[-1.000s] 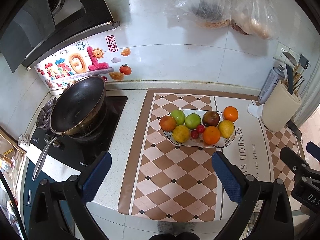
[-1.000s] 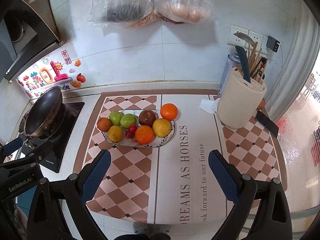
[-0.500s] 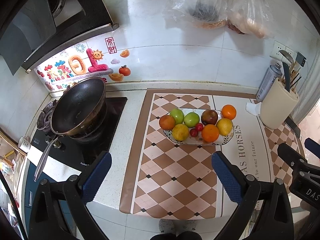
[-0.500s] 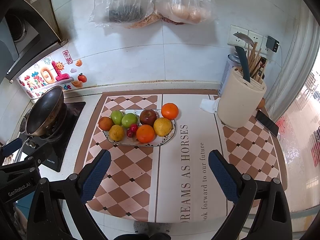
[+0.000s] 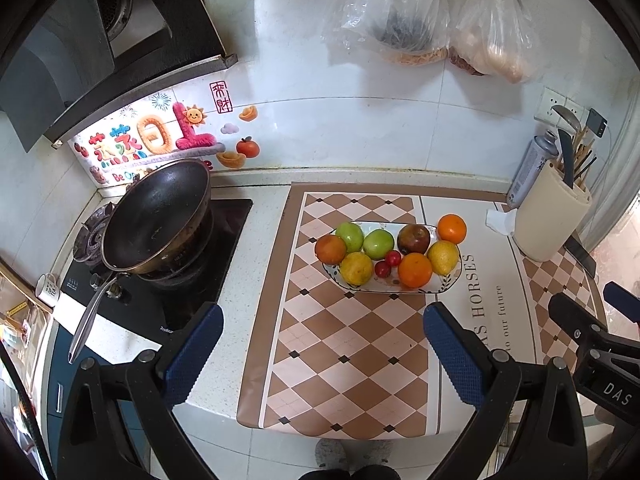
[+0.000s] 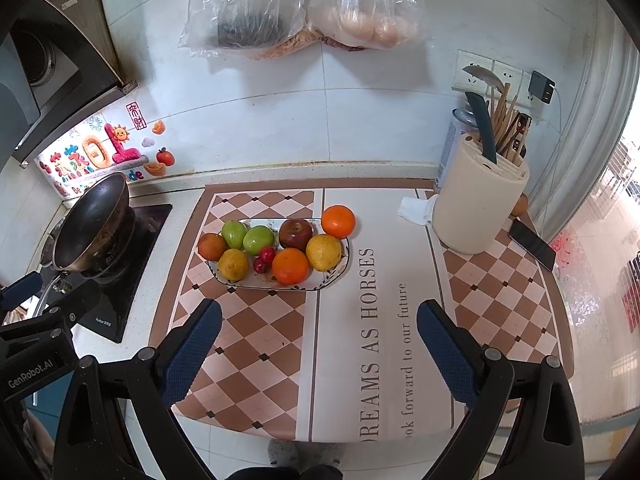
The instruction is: Organize fruits
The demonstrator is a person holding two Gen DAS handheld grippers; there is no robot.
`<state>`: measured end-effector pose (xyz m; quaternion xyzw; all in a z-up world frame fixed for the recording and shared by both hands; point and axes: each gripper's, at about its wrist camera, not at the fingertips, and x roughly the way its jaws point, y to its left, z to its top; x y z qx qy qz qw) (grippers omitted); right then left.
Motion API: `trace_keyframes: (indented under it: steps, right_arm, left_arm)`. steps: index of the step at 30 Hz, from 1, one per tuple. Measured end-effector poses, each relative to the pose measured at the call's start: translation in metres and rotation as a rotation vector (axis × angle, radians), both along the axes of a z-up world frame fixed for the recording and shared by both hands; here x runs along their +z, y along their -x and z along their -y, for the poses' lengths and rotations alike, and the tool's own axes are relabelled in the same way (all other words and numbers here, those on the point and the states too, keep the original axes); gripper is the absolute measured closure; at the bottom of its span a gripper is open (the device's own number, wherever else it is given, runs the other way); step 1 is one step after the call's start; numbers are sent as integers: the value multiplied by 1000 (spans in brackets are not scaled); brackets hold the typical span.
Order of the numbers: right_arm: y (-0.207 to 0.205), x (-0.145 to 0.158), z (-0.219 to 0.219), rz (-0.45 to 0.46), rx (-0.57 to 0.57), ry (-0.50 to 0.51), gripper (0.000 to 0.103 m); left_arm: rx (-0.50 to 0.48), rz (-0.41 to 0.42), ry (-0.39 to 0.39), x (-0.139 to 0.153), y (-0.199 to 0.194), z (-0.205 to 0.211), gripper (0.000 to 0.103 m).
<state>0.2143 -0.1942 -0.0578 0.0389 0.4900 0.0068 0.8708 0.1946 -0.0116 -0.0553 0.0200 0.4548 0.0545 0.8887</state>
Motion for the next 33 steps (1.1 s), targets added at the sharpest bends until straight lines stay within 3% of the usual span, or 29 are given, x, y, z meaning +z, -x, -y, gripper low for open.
trace_keyframes:
  steps: [33]
  right_arm:
    - [7,4,0,8,3,2,3]
  left_arm:
    - [5,10,6,7,4,1,1]
